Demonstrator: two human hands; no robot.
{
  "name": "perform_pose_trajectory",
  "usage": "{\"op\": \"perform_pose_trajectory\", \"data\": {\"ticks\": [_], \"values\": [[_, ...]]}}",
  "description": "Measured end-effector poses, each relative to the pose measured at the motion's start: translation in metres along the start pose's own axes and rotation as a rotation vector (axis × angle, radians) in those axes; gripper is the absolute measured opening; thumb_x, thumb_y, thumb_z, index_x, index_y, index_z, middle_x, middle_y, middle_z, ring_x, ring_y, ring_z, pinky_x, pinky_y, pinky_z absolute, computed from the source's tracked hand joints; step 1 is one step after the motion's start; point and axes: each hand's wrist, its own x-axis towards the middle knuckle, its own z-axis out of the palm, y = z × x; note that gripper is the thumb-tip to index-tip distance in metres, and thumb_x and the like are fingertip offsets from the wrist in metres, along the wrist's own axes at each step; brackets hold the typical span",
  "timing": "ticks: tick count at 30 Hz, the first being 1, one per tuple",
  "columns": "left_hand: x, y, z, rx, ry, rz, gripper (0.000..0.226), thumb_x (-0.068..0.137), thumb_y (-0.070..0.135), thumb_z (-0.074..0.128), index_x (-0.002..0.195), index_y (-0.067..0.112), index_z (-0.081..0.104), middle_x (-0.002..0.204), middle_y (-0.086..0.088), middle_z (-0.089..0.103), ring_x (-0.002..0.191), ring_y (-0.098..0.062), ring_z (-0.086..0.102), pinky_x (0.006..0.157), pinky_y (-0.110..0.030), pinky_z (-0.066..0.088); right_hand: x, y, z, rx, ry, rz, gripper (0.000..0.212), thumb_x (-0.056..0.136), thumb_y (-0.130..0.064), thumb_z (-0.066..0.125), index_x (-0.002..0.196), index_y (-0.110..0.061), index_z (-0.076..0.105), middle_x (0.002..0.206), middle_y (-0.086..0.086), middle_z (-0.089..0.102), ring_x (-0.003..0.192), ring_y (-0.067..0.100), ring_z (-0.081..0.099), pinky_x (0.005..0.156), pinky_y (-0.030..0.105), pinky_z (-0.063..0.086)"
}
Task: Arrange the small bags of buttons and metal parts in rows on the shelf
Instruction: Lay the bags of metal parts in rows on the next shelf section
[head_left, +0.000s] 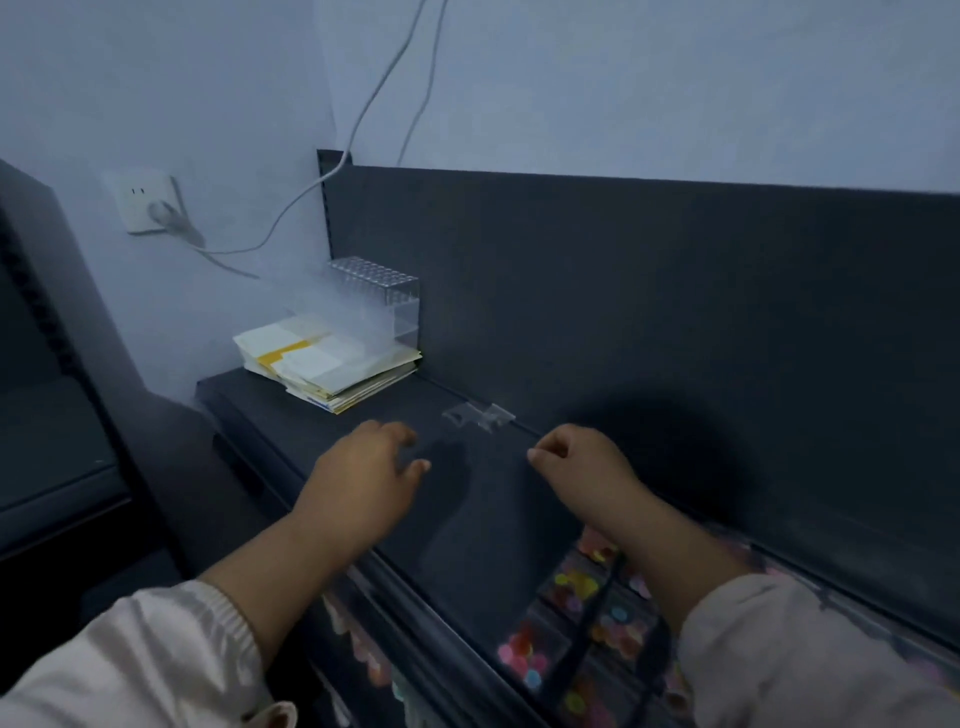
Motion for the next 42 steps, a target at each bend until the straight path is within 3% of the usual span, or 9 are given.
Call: {"op": "perform_pose_trajectory", "data": {"ticks": [6,15,19,24,28,31,35,38,42], "values": [[0.08,-0.027,0.041,0.027,-0.105,0.049,0.032,0.091,0.035,0.054,0.119,0.022,0.059,0.114,-0.006,0.057,0.106,-0.025,0.056,0.087,-0.033,0.045,0.063,0.007,0.034,-0.069,-0.024,0.041,0.017,0.09,-0.031,0.056,0.099,-0.019,0.064,0.103,0.001,0.066,0.095,0.02,0.06,0.085,0.033,0.05],[0.196,-0.059,0.11,0.059,-0.291,0.386,0.03,0.088,0.024,0.04,0.101,0.016,0.066,0.098,-0.007,0.059,0.094,-0.028,0.058,0.079,-0.041,0.049,0.135,0.002,0.099,-0.334,-0.04,0.004,0.027,0.095,-0.021,0.042,0.111,-0.011,0.061,0.122,0.007,0.054,0.108,0.025,0.051,0.09,0.036,0.045],[0.227,-0.069,0.141,0.071,-0.36,0.436,0.022,0.091,0.024,0.044,0.1,0.017,0.064,0.103,-0.003,0.056,0.096,-0.023,0.054,0.077,-0.034,0.048,0.164,0.006,0.118,-0.426,-0.153,0.074,0.044,0.098,-0.024,0.037,0.141,-0.015,0.037,0.154,0.003,0.023,0.135,0.025,0.028,0.113,0.034,0.024],[0.242,-0.079,0.171,0.031,-0.429,0.483,0.029,0.095,0.03,0.043,0.118,0.021,0.058,0.123,0.0,0.052,0.108,-0.021,0.048,0.088,-0.035,0.046,0.171,0.014,0.132,-0.474,-0.225,0.15,0.052,0.099,-0.036,0.034,0.148,-0.024,0.021,0.158,-0.005,0.008,0.143,0.017,0.007,0.114,0.032,0.007],[0.238,-0.083,0.174,0.0,-0.42,0.521,0.025,0.095,0.033,0.042,0.11,0.022,0.059,0.116,0.001,0.052,0.104,-0.02,0.046,0.085,-0.033,0.044,0.148,0.012,0.132,-0.433,-0.184,0.1,0.043,0.098,-0.039,0.034,0.139,-0.027,0.038,0.153,-0.008,0.024,0.139,0.016,0.017,0.11,0.033,0.015],[0.245,-0.082,0.167,-0.04,-0.401,0.482,0.021,0.094,0.033,0.044,0.098,0.02,0.06,0.102,-0.001,0.054,0.098,-0.02,0.052,0.076,-0.03,0.045,0.143,0.011,0.129,-0.312,-0.018,0.065,0.031,0.098,-0.035,0.036,0.117,-0.024,0.058,0.129,-0.005,0.051,0.12,0.018,0.042,0.1,0.029,0.033],[0.263,-0.079,0.165,-0.04,-0.389,0.349,0.024,0.092,0.037,0.05,0.101,0.017,0.057,0.104,-0.005,0.052,0.096,-0.022,0.054,0.069,-0.027,0.038,0.163,0.006,0.12,-0.221,0.233,0.297,0.023,0.096,-0.031,0.045,0.103,-0.016,0.06,0.104,0.002,0.055,0.094,0.019,0.054,0.075,0.025,0.04],[0.272,-0.076,0.17,-0.031,-0.488,0.241,0.034,0.088,0.042,0.056,0.11,0.016,0.056,0.115,-0.008,0.049,0.104,-0.025,0.053,0.076,-0.028,0.038,0.179,0.007,0.123,-0.277,0.102,0.503,0.028,0.093,-0.035,0.049,0.107,-0.012,0.056,0.112,0.007,0.052,0.095,0.024,0.055,0.072,0.025,0.039],[0.275,-0.071,0.174,-0.136,-0.585,0.193,0.018,0.082,0.031,0.064,0.095,0.019,0.061,0.106,-0.002,0.046,0.092,-0.016,0.049,0.073,-0.025,0.038,0.194,0.004,0.13,-0.323,-0.057,0.583,0.03,0.089,-0.026,0.055,0.114,-0.01,0.053,0.12,0.012,0.056,0.107,0.028,0.055,0.078,0.026,0.042]]}}
